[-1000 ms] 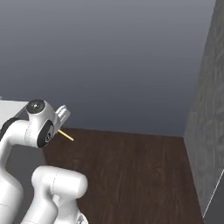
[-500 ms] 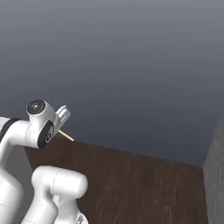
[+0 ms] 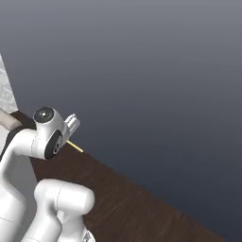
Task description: Take a straw from the drawer in front and place it inside the glass cup on the dining counter.
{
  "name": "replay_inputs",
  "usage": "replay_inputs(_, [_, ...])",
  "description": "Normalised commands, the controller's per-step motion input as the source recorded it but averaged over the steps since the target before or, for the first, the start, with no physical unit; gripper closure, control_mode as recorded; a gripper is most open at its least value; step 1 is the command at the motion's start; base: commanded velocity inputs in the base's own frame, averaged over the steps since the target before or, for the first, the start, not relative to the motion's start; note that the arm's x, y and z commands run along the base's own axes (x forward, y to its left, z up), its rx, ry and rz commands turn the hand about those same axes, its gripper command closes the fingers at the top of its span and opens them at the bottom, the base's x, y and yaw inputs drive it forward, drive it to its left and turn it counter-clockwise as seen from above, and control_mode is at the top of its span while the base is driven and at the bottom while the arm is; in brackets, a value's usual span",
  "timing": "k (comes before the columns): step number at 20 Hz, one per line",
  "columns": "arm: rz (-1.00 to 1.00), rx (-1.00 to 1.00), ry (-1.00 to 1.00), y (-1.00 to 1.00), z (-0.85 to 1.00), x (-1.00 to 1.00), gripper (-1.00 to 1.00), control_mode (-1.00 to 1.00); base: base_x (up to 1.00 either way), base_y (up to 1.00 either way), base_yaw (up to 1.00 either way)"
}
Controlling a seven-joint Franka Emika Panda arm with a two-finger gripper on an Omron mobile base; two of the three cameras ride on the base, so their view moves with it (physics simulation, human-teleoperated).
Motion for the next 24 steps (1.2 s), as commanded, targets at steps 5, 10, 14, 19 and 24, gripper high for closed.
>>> replay_inputs(5, [0.00, 0.00, 0.00, 0.00, 0.00, 0.00, 1.00, 1.00, 0.56, -0.70, 0.66])
replay_inputs(10, [0.00, 0.00, 0.00, 0.00, 0.00, 0.00, 1.00, 1.00, 0.41, -0.77, 0.64])
replay_inputs(14, [0.00, 0.00, 0.00, 0.00, 0.00, 0.00, 1.00, 1.00, 0.35, -0.80, 0.63])
replay_inputs(19, [0.00, 0.00, 0.00, 0.00, 0.00, 0.00, 1.00, 1.00, 0.39, -0.80, 0.58])
replay_inputs(24, [0.00, 0.00, 0.00, 0.00, 0.00, 0.00, 1.00, 1.00, 0.62, -0.32, 0.37])
